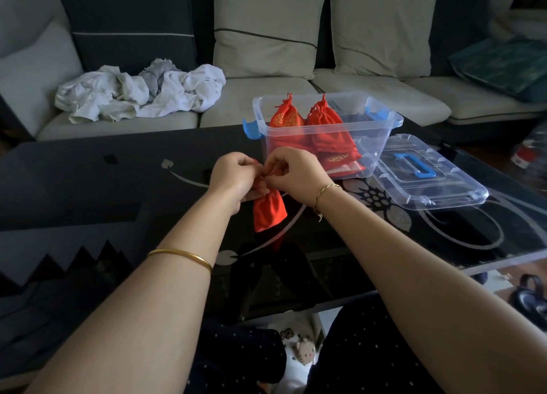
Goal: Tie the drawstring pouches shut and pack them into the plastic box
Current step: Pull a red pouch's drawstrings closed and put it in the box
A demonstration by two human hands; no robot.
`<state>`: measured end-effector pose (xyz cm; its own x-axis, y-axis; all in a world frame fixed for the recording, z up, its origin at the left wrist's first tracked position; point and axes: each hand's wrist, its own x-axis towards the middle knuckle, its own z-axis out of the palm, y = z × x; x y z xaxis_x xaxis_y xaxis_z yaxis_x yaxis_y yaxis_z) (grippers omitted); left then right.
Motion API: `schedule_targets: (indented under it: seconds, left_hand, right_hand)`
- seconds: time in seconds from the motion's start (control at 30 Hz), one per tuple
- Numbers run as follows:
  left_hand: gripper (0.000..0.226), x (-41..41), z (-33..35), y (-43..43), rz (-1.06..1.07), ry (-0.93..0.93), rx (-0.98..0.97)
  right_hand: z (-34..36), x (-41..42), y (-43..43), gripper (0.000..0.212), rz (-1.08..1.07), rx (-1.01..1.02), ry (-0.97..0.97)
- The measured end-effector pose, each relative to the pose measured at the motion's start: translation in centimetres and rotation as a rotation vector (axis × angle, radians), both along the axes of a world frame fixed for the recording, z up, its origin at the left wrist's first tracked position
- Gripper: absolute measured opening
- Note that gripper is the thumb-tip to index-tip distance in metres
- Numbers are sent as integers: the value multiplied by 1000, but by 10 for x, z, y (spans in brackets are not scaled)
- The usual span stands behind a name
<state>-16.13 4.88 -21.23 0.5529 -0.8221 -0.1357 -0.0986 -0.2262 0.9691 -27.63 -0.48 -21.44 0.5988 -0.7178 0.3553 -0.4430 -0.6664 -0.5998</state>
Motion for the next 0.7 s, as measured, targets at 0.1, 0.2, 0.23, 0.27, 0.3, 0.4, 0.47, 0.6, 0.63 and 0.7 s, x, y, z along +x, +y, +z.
schedule_targets:
  seconds: [0.1, 0.2, 0.23, 0.27, 0.3, 0.4, 0.47, 0.6, 0.63, 0.7]
  left_hand:
    - [11, 1, 1, 1, 39, 49, -11]
    - [12, 3, 3, 2, 63, 61, -21]
    - [13, 4, 3, 2, 70, 60, -29]
    - [15, 5, 4, 3, 80, 51, -41]
    - [14, 7, 4, 3, 93, 24, -46]
    - [11, 12, 4, 3, 132, -141, -76]
    - [12, 13, 5, 6, 102, -291, -149]
    - [7, 4, 8, 9, -92, -628, -215]
    - [7, 2, 6, 8, -105, -682, -203]
    - [5, 1, 3, 5, -94, -762, -183]
  right_hand:
    - [2, 3, 2, 15, 26, -148, 81]
    - [2, 6, 3, 17, 52, -277, 189]
    - [1, 6, 3, 16, 48, -282, 182]
    - [0, 7, 3, 15, 35, -255, 151]
    - [0, 7, 3, 14, 14, -193, 104]
    - [-3, 4, 0, 17, -69, 128, -40]
    - [-5, 2, -3, 20, -111, 292, -104]
    - [-6, 1, -6, 26, -144, 489, -200]
    - [-6, 2, -7, 28, -151, 525, -218]
    - [-6, 2, -8, 31, -155, 583, -260]
